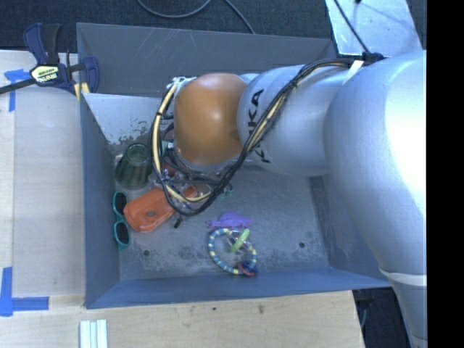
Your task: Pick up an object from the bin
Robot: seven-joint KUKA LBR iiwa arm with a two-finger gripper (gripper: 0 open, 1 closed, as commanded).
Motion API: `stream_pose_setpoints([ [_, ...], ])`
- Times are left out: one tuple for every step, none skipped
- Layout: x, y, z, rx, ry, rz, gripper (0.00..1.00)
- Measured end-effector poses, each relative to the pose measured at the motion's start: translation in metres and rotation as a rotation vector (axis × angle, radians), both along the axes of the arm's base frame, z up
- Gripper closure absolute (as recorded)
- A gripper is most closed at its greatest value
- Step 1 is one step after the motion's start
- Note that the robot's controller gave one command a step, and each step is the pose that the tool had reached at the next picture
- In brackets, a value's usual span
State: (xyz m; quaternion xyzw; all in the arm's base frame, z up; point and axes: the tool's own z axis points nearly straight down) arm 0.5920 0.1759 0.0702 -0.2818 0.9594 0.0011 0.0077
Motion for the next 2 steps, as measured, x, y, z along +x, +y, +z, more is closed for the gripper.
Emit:
stream_pose_setpoints([
  [-0.002, 0.000, 0.004, -0.001, 0.005, 0.000, 1.00],
  [-0.003, -0.001, 0.025, -0.003, 0.012, 0.000, 1.00],
])
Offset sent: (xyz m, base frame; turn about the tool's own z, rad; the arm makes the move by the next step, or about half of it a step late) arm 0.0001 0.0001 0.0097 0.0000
